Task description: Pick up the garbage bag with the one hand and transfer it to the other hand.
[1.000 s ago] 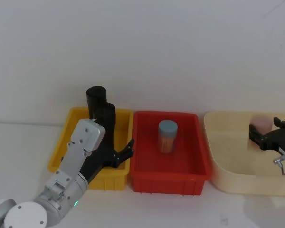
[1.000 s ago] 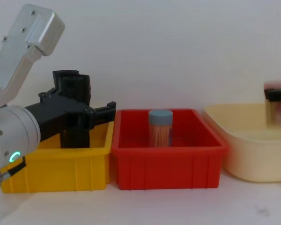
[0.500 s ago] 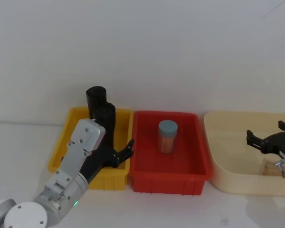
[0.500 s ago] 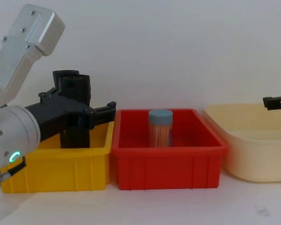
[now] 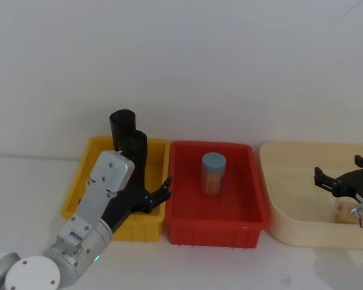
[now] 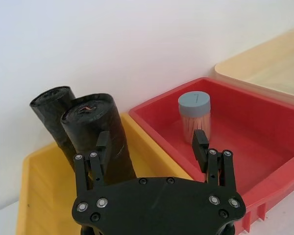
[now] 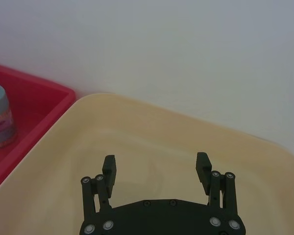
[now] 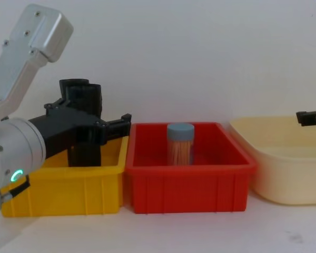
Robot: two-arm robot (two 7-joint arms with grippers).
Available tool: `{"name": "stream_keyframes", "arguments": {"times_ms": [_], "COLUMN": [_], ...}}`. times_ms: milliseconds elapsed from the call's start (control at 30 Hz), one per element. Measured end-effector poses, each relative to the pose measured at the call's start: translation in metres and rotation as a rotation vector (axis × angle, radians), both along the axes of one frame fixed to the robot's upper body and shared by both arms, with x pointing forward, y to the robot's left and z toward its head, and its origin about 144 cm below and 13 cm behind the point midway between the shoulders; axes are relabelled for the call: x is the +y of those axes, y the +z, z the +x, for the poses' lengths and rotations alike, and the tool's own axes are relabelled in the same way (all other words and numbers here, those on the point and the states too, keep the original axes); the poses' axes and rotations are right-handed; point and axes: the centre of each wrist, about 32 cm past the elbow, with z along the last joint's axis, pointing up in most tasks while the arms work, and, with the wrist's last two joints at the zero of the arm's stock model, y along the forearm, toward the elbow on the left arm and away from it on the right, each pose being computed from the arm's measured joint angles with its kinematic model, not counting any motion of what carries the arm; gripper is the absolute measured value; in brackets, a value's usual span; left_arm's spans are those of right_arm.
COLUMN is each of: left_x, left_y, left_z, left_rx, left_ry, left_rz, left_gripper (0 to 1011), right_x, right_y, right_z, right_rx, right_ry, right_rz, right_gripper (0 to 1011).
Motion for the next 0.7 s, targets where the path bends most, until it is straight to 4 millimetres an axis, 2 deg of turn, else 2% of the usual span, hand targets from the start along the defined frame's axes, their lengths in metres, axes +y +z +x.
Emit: {"name": "stream_keyframes", "arguments": {"times_ms": [367, 700], "left_x": [0.005, 0.013], "left_y": [0.011, 0.021], "left_z": [0.001, -0.01], "left_rx": [-0.003, 0.016], "left_ry": [-0.067, -0.11], "left_rz": [-0.036, -0.079], "left_gripper": [1000, 1000], "right_x": [0.0, 0.0], "right_y": [0.0, -0.001], "right_z": [0.0, 0.0], "right_rx": [0.001, 0.002], "right_ry": [-0.001, -0.001], "right_rz": [-0.001, -0.001], "right_gripper": [1002, 1002]}}
